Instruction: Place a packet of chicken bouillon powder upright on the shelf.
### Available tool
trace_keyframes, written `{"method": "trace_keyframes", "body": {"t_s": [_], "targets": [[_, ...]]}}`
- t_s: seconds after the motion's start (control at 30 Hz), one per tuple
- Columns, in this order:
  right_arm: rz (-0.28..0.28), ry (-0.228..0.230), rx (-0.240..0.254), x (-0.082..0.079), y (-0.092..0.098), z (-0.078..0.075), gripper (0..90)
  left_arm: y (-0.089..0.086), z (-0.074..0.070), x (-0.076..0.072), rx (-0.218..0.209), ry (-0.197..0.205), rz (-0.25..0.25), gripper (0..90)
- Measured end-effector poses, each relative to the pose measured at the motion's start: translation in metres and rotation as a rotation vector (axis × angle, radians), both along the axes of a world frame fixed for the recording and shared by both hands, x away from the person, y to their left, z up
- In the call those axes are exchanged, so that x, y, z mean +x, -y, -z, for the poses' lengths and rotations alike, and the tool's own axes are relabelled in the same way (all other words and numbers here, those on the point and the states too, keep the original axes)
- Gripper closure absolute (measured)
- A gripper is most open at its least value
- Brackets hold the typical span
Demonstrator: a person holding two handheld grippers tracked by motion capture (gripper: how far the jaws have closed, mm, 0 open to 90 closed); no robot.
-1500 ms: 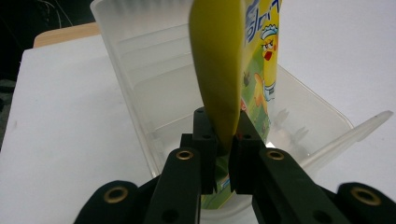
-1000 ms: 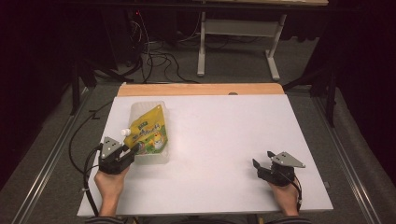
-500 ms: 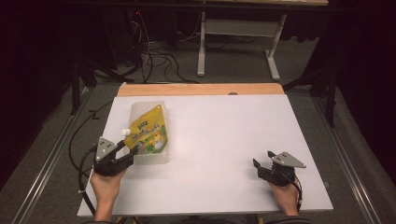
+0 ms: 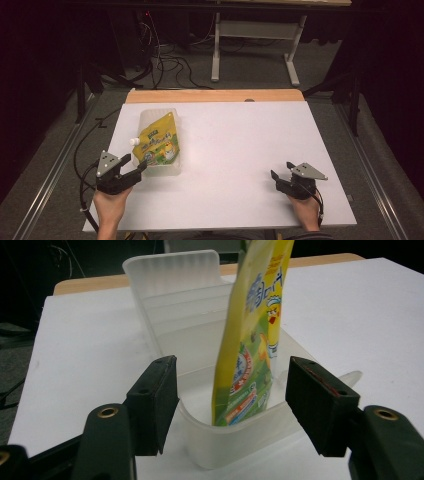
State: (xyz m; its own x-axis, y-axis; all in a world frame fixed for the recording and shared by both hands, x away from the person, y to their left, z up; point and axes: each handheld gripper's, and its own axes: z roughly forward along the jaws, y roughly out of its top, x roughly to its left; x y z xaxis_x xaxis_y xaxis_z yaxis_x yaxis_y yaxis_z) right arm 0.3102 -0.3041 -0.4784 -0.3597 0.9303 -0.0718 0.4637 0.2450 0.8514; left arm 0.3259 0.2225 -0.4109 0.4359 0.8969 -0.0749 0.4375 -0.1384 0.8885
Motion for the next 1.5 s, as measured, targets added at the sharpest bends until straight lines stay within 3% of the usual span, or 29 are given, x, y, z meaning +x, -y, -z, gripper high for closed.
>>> {"method": "trace_keyframes", "body": {"t_s": [0.63,0.77,0.83,1.1,1.23,1.5], "targets": [[0.0,0.001,-0.002,0.0,0.0,0.0,32.5,0.018,-0.002,-0.023,-0.013,0.016,0.072,36.6],[-0.002,0.0,-0.004,0.0,0.0,0.0,32.5,0.027,-0.002,-0.025,-0.055,0.016,0.104,36.3],[-0.001,0.001,-0.001,0.0,0.0,0.0,32.5,0.032,-0.002,-0.026,-0.07,0.018,0.115,35.0],[-0.001,-0.002,-0.003,0.001,0.0,0.0,32.5,0.057,-0.003,-0.028,-0.064,0.012,0.186,34.0],[-0.002,-0.001,-0.005,0.001,0.0,0.0,32.5,0.069,-0.002,-0.026,-0.089,0.008,0.234,36.8],[-0.003,-0.002,-0.006,0.001,0.0,0.0,32.6,0.101,0.004,-0.018,-0.054,-0.004,0.295,36.6]]}}
